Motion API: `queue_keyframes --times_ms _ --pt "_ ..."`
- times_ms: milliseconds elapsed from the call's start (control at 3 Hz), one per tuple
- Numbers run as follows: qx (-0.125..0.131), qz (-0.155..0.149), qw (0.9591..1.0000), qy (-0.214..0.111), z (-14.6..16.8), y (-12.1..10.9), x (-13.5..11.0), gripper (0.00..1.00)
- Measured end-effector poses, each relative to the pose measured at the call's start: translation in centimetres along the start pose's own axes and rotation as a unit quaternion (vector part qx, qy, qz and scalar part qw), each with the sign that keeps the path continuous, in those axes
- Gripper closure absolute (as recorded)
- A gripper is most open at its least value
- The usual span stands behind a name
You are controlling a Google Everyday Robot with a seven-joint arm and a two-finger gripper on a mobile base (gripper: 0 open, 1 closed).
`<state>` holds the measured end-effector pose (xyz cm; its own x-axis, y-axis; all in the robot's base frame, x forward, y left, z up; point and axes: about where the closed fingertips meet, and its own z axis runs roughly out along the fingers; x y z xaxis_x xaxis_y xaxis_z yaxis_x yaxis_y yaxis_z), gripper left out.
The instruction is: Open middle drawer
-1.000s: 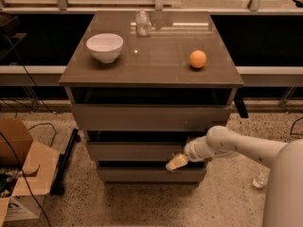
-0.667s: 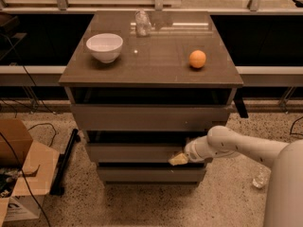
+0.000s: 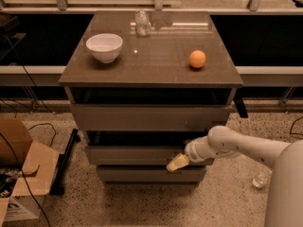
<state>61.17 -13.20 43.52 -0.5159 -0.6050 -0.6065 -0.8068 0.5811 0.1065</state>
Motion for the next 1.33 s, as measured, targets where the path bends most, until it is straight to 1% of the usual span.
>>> queue_keyframes --times_ms 333,667,1000,1333 --pt "0.000 0.000 1.0000 0.000 0.0 0.0 0.0 0.00" --pt "0.000 0.000 1.0000 0.000 0.0 0.0 0.0 0.00" --pt "-0.010 -0.016 0.9992 0.035 1.1 -0.1 0.8 0.00" --pt "-0.015 -0.035 0.9965 0.074 1.8 0.1 1.7 0.15"
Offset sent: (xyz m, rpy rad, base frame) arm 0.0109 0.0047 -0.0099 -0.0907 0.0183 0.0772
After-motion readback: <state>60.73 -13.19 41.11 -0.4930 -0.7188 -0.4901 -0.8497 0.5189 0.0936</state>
